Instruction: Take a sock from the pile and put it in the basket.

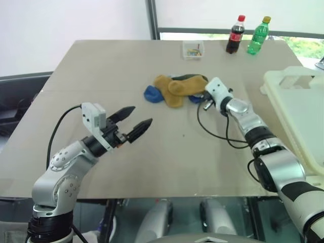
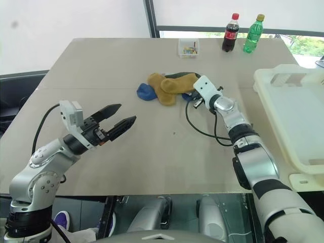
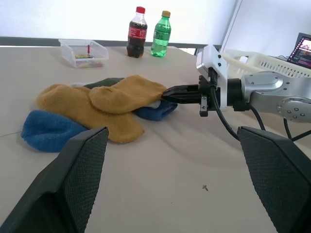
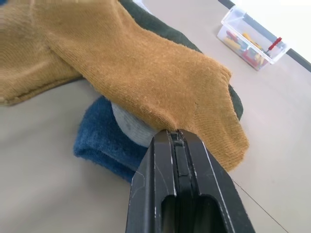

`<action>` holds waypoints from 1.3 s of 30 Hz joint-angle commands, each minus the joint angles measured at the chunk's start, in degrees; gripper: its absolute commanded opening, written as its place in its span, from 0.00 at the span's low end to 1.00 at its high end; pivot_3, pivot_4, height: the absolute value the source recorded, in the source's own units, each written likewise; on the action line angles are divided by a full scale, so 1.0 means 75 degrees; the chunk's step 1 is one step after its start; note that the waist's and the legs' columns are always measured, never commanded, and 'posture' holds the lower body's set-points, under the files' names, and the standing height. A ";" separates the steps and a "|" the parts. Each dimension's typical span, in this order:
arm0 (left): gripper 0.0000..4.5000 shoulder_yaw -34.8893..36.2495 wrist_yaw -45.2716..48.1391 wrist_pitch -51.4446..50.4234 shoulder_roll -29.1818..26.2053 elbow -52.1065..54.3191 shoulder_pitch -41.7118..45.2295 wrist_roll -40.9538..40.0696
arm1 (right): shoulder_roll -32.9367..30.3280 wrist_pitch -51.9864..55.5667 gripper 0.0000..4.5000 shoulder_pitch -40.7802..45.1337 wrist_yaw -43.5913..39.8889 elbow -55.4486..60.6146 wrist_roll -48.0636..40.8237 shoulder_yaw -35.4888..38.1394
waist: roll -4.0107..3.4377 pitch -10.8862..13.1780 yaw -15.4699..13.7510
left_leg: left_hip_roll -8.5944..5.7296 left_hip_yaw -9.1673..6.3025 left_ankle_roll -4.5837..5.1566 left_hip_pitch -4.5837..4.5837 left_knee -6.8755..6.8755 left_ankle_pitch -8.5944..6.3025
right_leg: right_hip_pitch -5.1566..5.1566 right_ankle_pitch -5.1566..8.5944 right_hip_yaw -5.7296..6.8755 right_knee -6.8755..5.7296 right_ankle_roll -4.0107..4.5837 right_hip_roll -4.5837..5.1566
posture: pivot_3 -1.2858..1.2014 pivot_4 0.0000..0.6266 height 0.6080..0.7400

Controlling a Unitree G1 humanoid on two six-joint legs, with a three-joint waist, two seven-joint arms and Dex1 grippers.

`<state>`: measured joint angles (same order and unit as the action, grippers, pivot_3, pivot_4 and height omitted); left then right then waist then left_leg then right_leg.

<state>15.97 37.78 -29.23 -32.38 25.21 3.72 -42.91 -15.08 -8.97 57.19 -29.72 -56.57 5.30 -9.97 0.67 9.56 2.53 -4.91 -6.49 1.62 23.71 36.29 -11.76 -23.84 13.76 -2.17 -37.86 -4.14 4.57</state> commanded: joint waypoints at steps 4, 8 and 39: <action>1.00 0.0175 0.0167 0.0216 -0.0085 0.0030 0.0080 0.0003 | 0.0075 0.1158 0.01 -0.1036 -0.1651 0.3202 -0.0535 -0.0274 | 0.0000 0.0000 -0.0021 | 0.0004 -0.0003 0.0006 -0.0001 0.0000 -0.0006 | 0.0001 0.0000 0.0003 0.0000 0.0000 -0.0003 | 0.52 0.24 1.00; 1.00 0.0069 0.0195 0.0245 -0.0047 -0.0108 0.0220 0.0068 | -0.0051 0.2036 0.01 -0.1709 -0.2256 0.4605 -0.0553 -0.0601 | 0.0000 0.0000 -0.0050 | 0.0002 -0.0004 0.0015 0.0000 0.0002 -0.0011 | 0.0001 -0.0001 0.0005 -0.0001 0.0000 -0.0001 | 0.52 0.24 1.00; 1.00 0.0179 0.0047 0.0423 0.0072 -0.0165 0.0228 0.0085 | -0.0017 -0.0008 0.38 0.0080 0.0580 0.0236 0.0466 -0.0046 | 0.0000 0.0000 -0.0018 | 0.0004 0.0002 -0.0003 -0.0001 0.0001 -0.0002 | -0.0001 -0.0003 -0.0001 -0.0001 0.0004 -0.0003 | 0.52 0.24 1.00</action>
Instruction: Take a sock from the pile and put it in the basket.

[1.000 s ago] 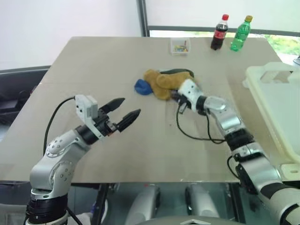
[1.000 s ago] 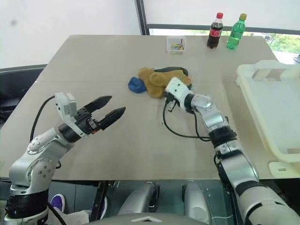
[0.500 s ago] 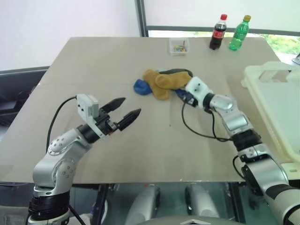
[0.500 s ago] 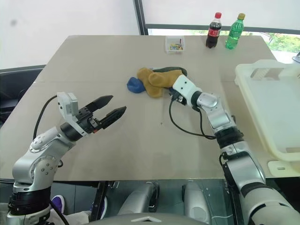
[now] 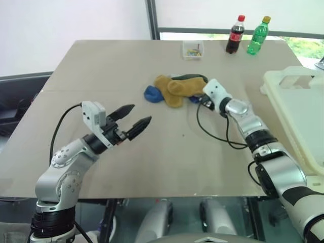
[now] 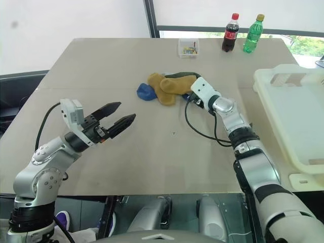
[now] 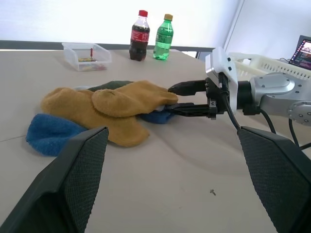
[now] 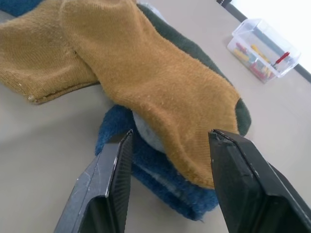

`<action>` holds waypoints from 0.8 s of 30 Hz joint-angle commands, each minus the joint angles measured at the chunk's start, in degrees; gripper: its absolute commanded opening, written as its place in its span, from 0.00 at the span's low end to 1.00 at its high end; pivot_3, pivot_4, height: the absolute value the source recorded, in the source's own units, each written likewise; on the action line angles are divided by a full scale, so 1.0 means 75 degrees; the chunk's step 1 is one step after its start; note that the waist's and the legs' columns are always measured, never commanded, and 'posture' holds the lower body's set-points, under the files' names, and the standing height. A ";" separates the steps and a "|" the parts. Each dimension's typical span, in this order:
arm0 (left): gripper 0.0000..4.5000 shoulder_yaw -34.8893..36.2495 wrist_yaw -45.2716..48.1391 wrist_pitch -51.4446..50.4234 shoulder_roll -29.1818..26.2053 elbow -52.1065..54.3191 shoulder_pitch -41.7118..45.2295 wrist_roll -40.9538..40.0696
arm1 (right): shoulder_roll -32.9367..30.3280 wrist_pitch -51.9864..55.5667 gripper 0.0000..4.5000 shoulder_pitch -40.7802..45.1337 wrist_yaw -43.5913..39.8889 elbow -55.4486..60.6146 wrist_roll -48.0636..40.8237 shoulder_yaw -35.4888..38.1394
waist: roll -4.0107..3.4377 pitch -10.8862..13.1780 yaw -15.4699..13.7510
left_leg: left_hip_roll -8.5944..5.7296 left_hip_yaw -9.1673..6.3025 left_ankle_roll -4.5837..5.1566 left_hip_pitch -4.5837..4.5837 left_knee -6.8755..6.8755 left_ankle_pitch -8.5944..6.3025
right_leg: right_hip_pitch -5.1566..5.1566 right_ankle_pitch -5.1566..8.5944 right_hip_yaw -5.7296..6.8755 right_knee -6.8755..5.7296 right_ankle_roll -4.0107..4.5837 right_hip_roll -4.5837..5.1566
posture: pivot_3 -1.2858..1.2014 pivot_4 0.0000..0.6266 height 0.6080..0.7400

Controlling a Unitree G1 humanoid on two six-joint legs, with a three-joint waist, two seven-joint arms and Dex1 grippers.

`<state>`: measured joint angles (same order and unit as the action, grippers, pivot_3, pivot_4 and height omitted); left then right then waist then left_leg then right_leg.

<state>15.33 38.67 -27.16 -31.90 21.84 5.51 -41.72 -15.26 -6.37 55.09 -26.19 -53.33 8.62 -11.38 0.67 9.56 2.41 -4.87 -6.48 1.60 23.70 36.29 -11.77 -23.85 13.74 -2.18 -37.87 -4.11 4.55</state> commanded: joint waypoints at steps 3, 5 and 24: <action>1.00 0.0314 -0.0108 0.0156 0.0008 0.0337 -0.0069 -0.0111 | 0.0051 -0.0502 0.08 0.0442 0.0073 -0.0408 0.0006 0.0156 | 0.0000 0.0000 -0.0002 | 0.0000 0.0000 -0.0001 0.0000 0.0000 0.0000 | 0.0000 0.0000 0.0000 0.0001 0.0000 0.0000 | 0.52 0.24 1.00; 1.00 0.0338 -0.0123 0.0163 0.0008 0.0350 -0.0090 -0.0121 | 0.0072 -0.0571 0.01 0.0478 0.0042 -0.0481 -0.0008 0.0167 | 0.0000 0.0000 0.0003 | 0.0000 0.0000 0.0000 0.0000 0.0000 0.0000 | 0.0000 0.0000 0.0000 0.0000 0.0000 0.0000 | 0.52 0.24 1.00; 1.00 0.0212 0.0099 0.0173 -0.0048 0.0171 -0.0219 -0.0040 | -0.1140 0.2368 0.01 -0.2882 -0.4822 0.6245 -0.1295 -0.1099 | -0.0001 0.0001 -0.0076 | 0.0001 -0.0011 0.0027 0.0002 0.0003 -0.0019 | 0.0003 0.0001 0.0011 0.0003 -0.0001 0.0002 | 0.52 0.24 1.00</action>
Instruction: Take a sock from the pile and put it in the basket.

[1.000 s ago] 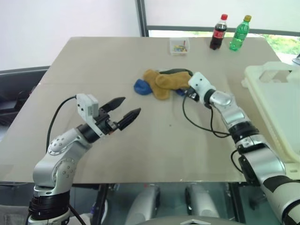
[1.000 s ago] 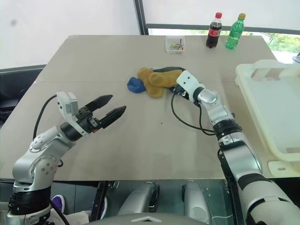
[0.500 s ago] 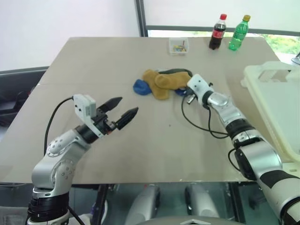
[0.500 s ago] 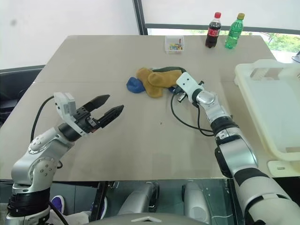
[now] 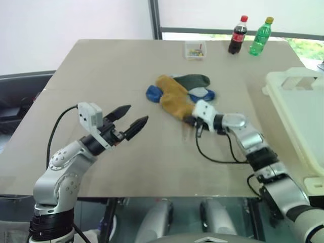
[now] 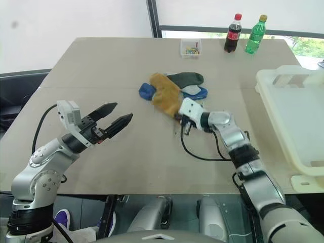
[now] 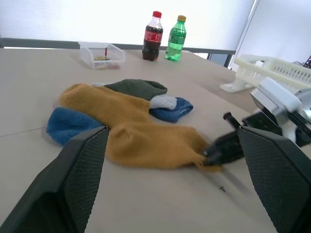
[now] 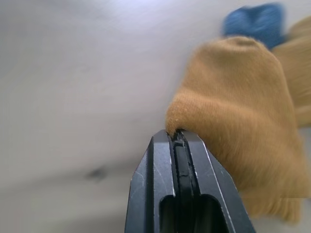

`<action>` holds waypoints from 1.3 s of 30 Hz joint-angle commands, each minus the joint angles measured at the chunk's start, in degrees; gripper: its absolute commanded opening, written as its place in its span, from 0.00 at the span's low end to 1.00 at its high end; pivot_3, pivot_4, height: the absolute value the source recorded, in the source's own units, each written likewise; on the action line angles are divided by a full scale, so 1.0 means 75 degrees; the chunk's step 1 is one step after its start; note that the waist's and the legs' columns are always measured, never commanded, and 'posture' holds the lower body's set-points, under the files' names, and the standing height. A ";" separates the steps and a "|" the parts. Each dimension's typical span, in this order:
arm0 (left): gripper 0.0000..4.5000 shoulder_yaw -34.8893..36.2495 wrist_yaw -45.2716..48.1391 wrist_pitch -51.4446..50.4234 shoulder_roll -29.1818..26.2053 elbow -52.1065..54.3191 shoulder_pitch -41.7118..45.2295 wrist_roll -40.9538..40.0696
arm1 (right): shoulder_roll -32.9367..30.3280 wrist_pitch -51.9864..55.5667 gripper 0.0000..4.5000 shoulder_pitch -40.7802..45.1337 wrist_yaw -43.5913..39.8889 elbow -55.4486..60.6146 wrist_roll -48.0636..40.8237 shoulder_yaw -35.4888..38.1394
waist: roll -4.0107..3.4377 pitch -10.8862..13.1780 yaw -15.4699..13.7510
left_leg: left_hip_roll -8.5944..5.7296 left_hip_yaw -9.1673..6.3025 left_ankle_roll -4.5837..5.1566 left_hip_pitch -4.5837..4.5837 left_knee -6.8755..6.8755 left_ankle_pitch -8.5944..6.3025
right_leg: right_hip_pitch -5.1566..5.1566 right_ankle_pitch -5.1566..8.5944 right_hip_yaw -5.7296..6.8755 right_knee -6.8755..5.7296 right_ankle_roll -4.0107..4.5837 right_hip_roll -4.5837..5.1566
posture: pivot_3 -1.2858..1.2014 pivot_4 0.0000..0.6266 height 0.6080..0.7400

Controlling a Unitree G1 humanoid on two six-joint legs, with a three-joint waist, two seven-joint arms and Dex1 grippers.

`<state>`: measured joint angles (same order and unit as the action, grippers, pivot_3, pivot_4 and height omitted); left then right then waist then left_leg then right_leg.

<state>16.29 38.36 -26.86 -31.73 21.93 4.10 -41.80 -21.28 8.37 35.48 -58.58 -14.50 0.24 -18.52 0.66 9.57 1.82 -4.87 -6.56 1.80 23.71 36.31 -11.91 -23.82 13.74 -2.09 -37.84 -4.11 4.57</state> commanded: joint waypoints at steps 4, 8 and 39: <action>1.00 0.0055 0.0325 0.0018 -0.0173 0.0127 -0.0118 -0.0065 | -0.1016 0.0912 0.01 -0.0882 -0.0750 0.2107 -0.0175 -0.0204 | 0.0000 0.0000 0.0020 | 0.0003 0.0002 0.0001 -0.0002 0.0000 -0.0001 | 0.0000 0.0000 -0.0001 -0.0002 0.0000 0.0001 | 0.52 0.24 1.00; 1.00 -0.0022 0.0471 -0.0179 -0.0254 0.0160 -0.0222 -0.0142 | -0.1504 0.1401 0.01 -0.1410 -0.0807 0.2937 -0.0362 -0.0088 | 0.0002 -0.0001 -0.0002 | 0.0005 0.0002 0.0001 -0.0002 0.0000 -0.0001 | 0.0001 0.0000 0.0001 0.0000 0.0000 0.0003 | 0.52 0.24 1.00; 1.00 -0.2206 0.2110 0.0044 -0.0952 -0.1525 0.0242 0.1936 | -0.1616 0.4440 0.60 -0.2839 0.1645 0.5619 -0.2007 0.1239 | 0.0005 0.0000 -0.0172 | 0.0005 -0.0010 0.0003 0.0004 0.0002 -0.0002 | 0.0010 0.0002 0.0029 0.0023 -0.0001 0.0047 | 0.52 0.24 1.00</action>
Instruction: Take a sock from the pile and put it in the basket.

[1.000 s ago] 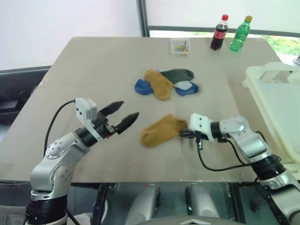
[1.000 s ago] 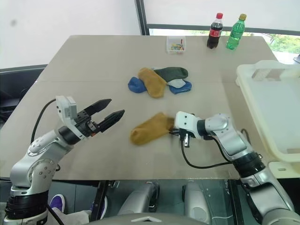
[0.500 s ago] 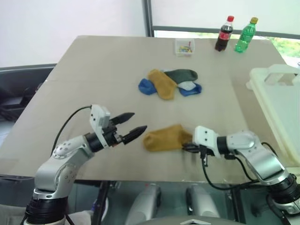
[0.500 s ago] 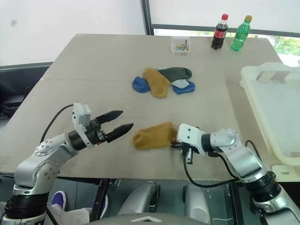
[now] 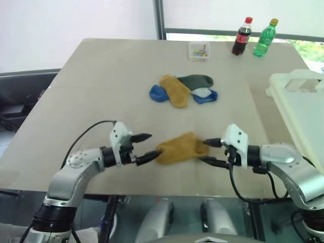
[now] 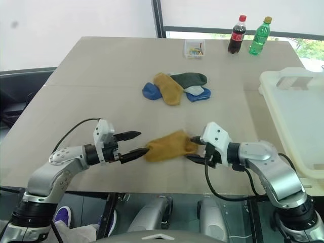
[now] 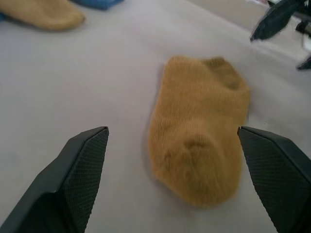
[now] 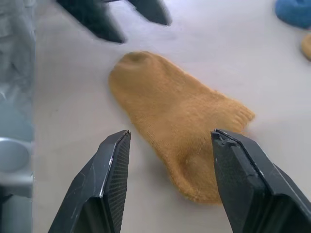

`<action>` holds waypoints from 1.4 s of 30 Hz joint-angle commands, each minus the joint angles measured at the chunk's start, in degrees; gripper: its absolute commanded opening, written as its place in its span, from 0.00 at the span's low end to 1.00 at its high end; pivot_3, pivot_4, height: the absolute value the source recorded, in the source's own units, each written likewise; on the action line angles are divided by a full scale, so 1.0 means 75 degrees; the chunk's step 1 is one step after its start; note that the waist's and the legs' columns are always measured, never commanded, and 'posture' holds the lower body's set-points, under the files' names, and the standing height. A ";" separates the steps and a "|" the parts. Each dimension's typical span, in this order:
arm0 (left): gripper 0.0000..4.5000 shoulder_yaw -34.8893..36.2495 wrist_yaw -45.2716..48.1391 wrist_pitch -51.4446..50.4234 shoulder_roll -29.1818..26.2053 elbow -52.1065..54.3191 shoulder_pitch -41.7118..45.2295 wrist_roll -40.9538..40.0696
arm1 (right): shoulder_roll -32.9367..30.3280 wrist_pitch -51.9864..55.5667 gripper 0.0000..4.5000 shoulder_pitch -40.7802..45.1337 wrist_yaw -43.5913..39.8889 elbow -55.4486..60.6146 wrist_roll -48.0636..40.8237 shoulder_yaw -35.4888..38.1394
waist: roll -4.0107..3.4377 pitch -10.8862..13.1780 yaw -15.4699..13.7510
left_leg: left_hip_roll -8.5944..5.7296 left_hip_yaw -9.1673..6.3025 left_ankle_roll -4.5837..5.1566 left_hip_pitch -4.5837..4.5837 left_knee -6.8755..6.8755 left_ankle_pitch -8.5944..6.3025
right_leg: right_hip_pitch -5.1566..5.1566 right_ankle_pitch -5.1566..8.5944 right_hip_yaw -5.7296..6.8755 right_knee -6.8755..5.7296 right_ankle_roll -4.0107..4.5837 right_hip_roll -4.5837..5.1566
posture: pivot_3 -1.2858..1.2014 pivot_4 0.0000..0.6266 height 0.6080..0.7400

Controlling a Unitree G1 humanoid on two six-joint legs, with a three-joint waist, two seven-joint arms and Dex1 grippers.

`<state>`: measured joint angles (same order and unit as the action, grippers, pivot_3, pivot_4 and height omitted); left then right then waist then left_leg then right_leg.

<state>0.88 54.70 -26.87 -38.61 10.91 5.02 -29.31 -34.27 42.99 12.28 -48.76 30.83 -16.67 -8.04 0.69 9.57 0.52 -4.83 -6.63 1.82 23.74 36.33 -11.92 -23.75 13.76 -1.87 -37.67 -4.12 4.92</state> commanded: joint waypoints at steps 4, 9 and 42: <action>1.00 -0.0452 -0.0333 0.0024 0.0176 -0.0336 0.0112 0.0666 | 0.0712 -0.0320 0.60 0.0808 0.0928 -0.1565 0.0712 -0.0693 | -0.0004 -0.0001 0.0017 | 0.0000 -0.0002 -0.0001 -0.0002 -0.0001 0.0001 | 0.0000 0.0000 0.0002 -0.0003 0.0001 -0.0002 | 0.52 0.24 1.00; 0.67 -0.0535 -0.0427 -0.0131 0.0428 -0.0362 0.0253 0.0701 | 0.0642 -0.0339 0.44 0.0806 0.0783 -0.1804 0.0841 -0.1008 | -0.0007 -0.0008 -0.0017 | -0.0008 -0.0005 0.0000 -0.0003 0.0000 0.0001 | 0.0001 -0.0001 0.0004 -0.0005 0.0000 -0.0001 | 0.52 0.24 1.00; 0.63 0.0512 -0.0575 -0.0252 0.0879 0.1120 -0.0239 -0.0482 | 0.0352 0.0073 0.87 0.0509 0.1840 -0.0150 -0.0050 0.0428 | -0.0010 -0.0003 0.0022 | -0.0002 -0.0025 0.0000 0.0000 0.0002 0.0001 | 0.0015 0.0002 0.0023 0.0001 -0.0002 0.0001 | 0.52 0.24 1.00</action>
<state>1.63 50.92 -31.04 -32.62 16.67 3.27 -30.82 -32.11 45.37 13.83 -34.70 30.13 -16.94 -4.63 0.62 9.55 0.69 -4.84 -6.83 1.82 23.74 36.35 -11.91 -23.63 13.77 -1.69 -37.66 -4.14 4.93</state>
